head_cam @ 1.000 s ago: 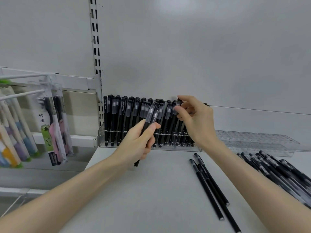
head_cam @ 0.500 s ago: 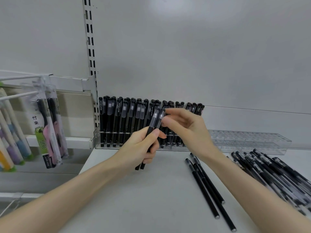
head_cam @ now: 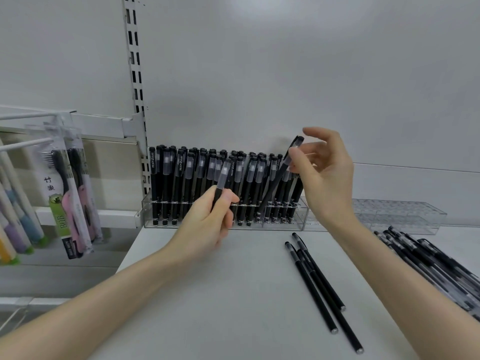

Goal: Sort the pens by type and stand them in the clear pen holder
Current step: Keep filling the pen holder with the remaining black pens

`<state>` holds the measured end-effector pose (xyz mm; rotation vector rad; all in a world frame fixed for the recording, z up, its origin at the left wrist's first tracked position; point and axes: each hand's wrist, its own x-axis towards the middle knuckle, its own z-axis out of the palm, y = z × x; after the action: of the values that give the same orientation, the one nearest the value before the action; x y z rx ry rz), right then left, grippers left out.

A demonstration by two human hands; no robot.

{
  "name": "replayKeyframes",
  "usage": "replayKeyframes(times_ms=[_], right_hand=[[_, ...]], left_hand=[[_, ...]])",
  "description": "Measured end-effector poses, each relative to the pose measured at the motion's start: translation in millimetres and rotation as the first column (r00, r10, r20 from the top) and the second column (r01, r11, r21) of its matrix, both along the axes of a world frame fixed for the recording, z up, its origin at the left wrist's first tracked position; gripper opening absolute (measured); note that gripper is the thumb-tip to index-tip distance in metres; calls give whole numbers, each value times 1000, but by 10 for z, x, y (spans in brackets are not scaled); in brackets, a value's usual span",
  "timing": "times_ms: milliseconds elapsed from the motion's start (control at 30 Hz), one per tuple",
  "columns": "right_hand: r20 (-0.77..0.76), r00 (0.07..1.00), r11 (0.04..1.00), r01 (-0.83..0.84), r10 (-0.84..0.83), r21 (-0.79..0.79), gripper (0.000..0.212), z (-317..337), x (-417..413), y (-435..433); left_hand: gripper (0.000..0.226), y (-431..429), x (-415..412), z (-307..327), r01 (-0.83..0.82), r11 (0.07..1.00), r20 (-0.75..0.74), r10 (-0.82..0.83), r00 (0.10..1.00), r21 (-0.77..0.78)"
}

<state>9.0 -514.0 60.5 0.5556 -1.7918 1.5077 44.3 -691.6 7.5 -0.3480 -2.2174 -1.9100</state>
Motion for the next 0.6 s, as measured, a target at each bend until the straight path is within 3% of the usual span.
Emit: replayKeyframes(times_ms=[333,600], right_hand=[[-114,986,981,138,-123,133,22,-93,-216,-29],[-1,988,918,145,-156,369,15,-196,-312,-37]], left_hand=[[25,-34,-20,0,23,997,80,-29,996,69],[22,-32,-22,-27,46,998,7,-47,999,34]])
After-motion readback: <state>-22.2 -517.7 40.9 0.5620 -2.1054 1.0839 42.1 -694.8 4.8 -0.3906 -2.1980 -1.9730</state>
